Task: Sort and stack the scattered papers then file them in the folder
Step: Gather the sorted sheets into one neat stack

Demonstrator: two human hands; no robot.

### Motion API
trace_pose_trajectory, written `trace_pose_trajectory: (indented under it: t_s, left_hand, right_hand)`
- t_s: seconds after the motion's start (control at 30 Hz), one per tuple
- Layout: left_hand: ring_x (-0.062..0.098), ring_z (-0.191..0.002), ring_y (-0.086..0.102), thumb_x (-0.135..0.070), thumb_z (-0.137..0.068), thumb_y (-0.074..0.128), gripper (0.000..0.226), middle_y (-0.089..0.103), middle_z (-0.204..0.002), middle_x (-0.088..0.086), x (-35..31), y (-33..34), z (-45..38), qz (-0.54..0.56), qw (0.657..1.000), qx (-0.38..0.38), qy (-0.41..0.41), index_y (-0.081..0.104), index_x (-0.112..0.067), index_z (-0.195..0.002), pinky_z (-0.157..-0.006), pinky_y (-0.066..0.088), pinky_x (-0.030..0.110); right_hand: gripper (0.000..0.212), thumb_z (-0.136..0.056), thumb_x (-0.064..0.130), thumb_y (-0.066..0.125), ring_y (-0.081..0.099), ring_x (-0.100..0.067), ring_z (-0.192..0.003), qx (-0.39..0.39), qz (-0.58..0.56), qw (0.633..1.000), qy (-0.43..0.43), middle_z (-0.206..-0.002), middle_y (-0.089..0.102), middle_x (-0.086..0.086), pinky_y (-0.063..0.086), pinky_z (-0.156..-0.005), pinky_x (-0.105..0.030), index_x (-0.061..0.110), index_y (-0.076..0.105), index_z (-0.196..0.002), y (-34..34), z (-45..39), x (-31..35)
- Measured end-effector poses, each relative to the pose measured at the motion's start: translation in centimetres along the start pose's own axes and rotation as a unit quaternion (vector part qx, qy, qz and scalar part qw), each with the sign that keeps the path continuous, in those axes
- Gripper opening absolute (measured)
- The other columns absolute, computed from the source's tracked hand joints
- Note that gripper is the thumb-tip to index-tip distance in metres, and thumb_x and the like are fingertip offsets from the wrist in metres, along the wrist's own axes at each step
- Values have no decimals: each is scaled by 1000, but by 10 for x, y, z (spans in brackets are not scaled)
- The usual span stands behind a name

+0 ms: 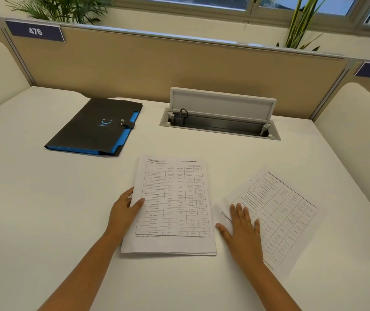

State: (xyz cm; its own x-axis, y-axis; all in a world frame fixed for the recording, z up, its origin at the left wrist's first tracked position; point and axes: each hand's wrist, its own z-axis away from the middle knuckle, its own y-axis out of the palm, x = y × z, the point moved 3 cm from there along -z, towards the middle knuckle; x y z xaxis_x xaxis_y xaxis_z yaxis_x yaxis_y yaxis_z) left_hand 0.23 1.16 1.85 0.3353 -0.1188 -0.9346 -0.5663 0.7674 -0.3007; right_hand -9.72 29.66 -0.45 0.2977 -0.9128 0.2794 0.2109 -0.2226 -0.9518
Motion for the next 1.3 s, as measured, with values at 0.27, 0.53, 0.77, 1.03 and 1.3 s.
trace_pose_trajectory:
  t_s: [0.27,0.53,0.77,1.03,1.3]
  left_hand:
    - [22,-105,53,-15,-89,54,42,52,-127,12,-1,-5,7,-60,986,-136,79,47,-13,-130,-85,44,29]
    - [27,-89,67,-25,-94,45,25,70,-95,6,-55,25,15,85,995,32,37,62,-14,-108,-70,53,25]
    - [27,-101,65,-24,-93,47,27,68,-113,8,-69,50,27,121,981,140,-54,60,-16,-115,-89,52,49]
    - [27,-99,65,-20,-94,45,21,66,-113,7,-55,23,20,141,988,60,-17,59,-22,-110,-88,52,49]
    - [15,-85,64,-17,-94,45,20,65,-103,3,-37,0,1,127,990,-36,-43,57,-22,-109,-68,52,28]
  right_hand:
    - [47,-99,34,25,12,-12,-143,-68,-134,989,16,-153,25,2,1,-119,-36,23,22,-144,-20,4,3]
    - [45,-97,23,37,13,-3,-139,-143,-191,956,-170,-142,33,18,-10,-117,-40,33,29,-140,-55,25,61]
    - [44,-95,42,32,20,-14,-139,-72,-68,938,-333,-143,39,14,-6,-109,-52,33,34,-138,-40,48,98]
    - [60,-90,51,40,9,-6,-142,-75,-256,961,-71,-154,11,14,6,-118,-36,38,13,-142,-39,13,48]
    - [57,-90,34,53,53,-16,-112,31,-311,950,5,-131,53,-3,43,-93,-29,26,28,-141,-27,-1,47]
